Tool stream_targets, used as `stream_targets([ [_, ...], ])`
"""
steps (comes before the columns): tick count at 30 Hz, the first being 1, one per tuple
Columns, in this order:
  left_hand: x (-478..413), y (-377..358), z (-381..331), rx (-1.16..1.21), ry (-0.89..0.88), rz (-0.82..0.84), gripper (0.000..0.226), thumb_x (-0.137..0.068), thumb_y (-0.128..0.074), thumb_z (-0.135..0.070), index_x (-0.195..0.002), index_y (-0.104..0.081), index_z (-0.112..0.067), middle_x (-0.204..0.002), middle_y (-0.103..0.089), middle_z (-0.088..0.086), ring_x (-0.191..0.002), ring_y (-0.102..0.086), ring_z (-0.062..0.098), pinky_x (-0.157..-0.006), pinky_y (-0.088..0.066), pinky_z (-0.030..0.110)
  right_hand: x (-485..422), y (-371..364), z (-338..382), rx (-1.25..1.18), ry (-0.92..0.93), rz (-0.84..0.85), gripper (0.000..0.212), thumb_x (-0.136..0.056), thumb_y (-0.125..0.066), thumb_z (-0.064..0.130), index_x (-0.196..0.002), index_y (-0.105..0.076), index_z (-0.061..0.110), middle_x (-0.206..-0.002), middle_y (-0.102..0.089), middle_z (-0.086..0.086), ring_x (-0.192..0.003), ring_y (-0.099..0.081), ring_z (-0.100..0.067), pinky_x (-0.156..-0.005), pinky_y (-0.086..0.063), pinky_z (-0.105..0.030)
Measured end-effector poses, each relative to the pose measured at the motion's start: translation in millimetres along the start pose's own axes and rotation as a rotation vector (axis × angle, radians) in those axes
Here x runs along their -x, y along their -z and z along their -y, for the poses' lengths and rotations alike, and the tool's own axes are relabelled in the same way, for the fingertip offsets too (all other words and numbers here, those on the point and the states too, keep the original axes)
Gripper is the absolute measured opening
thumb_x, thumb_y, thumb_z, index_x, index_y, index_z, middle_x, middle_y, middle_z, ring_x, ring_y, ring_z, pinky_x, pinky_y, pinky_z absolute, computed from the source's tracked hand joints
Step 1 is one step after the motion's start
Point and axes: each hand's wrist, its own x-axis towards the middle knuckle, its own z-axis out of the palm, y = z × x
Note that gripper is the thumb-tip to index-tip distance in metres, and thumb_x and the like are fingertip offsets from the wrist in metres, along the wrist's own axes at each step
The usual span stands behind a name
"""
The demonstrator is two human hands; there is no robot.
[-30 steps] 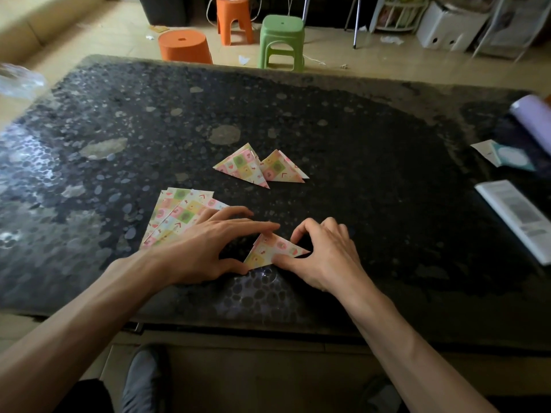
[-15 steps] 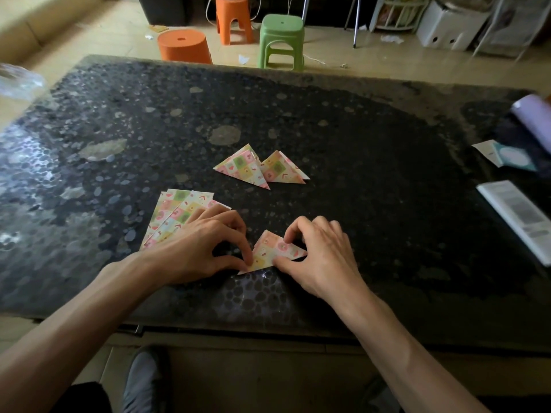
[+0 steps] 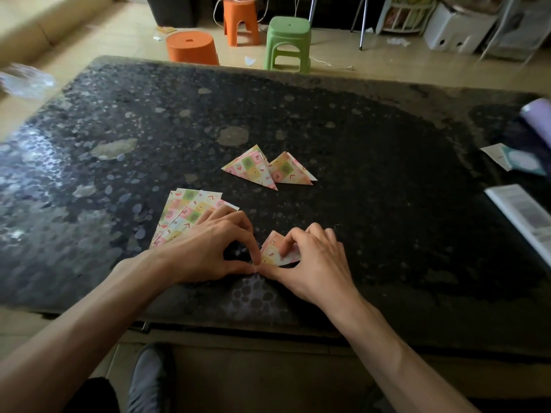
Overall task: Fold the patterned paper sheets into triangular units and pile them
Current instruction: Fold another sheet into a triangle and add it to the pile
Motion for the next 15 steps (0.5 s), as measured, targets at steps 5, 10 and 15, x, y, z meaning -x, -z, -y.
stream_targets([
  [5,0,0,1,0.003,0.015,0.026,0.019,-0.083,-0.069,-0.064,-0.100,-0.070,-0.054,-0.117,-0.042,-0.029,-0.119,-0.032,0.000,-0.102,-0.024,0.023,-3,24,-7,-0.118,-0.124,0.036,0.030,-0.083,-0.081,0.049,-0.102,-0.061,0.039,-0.106,-0.056,0.014,-0.113,-0.051,-0.014,-0.101,-0.046,-0.039],
  [10,-1,1,2,0.006,0.020,0.040,0.018,-0.083,-0.069,-0.065,-0.099,-0.069,-0.056,-0.116,-0.041,-0.030,-0.118,-0.031,-0.001,-0.101,-0.025,0.024,-15,39,-20,-0.203,-0.279,0.089,0.036,-0.082,-0.087,0.031,-0.104,-0.060,0.038,-0.093,-0.057,0.009,-0.090,-0.059,-0.010,-0.090,-0.053,-0.037],
  [15,0,1,3,0.015,0.027,0.038,0.020,-0.082,-0.068,-0.066,-0.100,-0.069,-0.056,-0.115,-0.040,-0.030,-0.118,-0.033,0.000,-0.104,-0.028,0.025,-24,39,-33,-0.274,-0.287,0.080,0.033,-0.083,-0.086,0.017,-0.101,-0.064,0.033,-0.088,-0.062,0.005,-0.075,-0.059,-0.007,-0.061,-0.041,-0.022],
])
